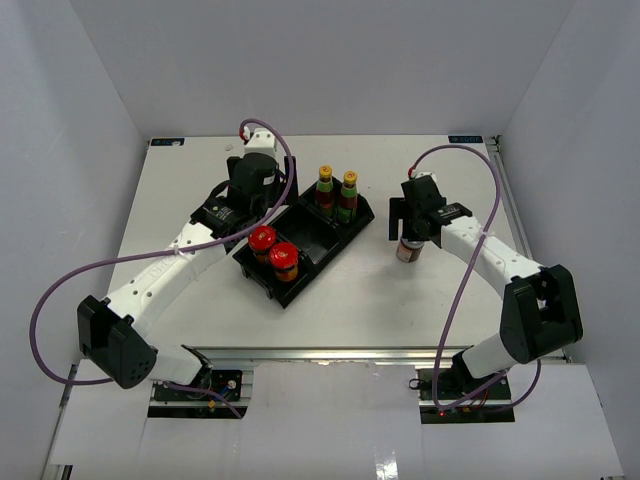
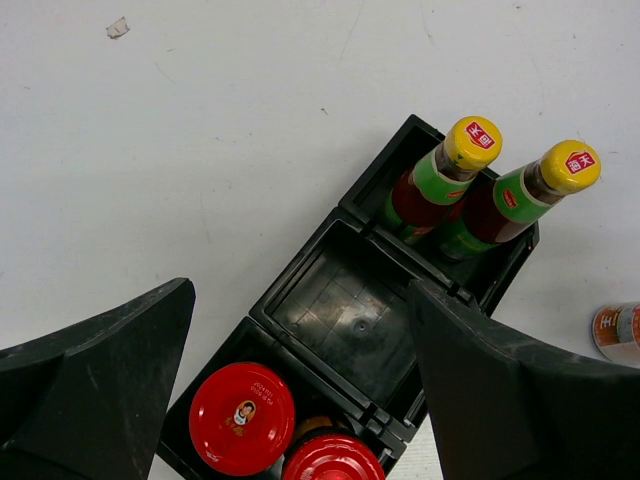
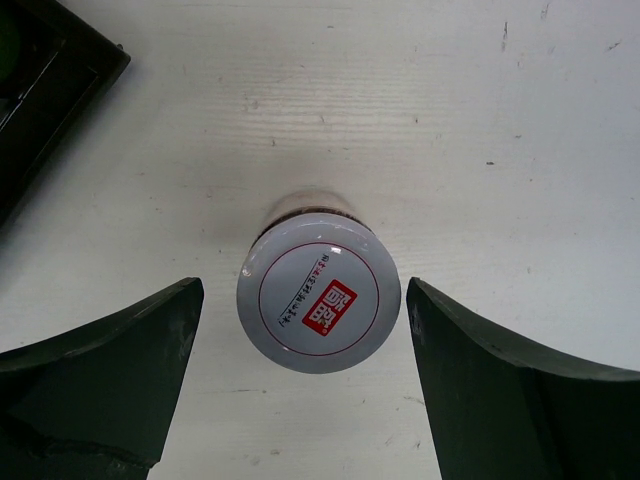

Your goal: Organize the condiment bottles

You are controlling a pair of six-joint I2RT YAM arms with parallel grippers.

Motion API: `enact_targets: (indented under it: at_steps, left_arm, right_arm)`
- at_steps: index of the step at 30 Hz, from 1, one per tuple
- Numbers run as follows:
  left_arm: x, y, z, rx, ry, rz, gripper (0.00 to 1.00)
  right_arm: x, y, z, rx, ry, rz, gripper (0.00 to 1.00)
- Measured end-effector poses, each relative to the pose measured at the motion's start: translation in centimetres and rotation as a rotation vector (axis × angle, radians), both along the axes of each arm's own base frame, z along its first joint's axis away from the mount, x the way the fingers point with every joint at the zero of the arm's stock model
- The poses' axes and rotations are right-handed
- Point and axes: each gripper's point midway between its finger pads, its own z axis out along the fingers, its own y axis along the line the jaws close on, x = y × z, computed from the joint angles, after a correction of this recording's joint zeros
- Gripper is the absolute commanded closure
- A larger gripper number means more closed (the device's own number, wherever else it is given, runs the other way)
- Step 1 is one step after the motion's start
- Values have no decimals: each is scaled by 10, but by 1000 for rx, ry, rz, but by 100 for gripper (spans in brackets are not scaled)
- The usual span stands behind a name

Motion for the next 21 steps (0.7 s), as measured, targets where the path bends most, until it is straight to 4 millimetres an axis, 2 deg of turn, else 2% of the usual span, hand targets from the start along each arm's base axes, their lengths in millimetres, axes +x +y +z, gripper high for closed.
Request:
enact_targets:
  at_steps: [8, 14, 19, 21]
  left_arm:
    - [-2, -1, -2, -16, 13, 6, 2]
    - [-3, 0, -4, -20, 24, 7, 2]
    - [-6, 1, -3, -18, 27, 7, 2]
    - [-7, 2, -3, -17, 29, 8, 2]
  right_arm:
    - [-10, -7, -20, -2, 58, -9, 15]
    - [-7, -7, -25, 12, 65, -11, 29]
    - [-1, -5, -26, 16, 47, -2, 51]
    - [1, -4, -26, 17, 40, -2, 68]
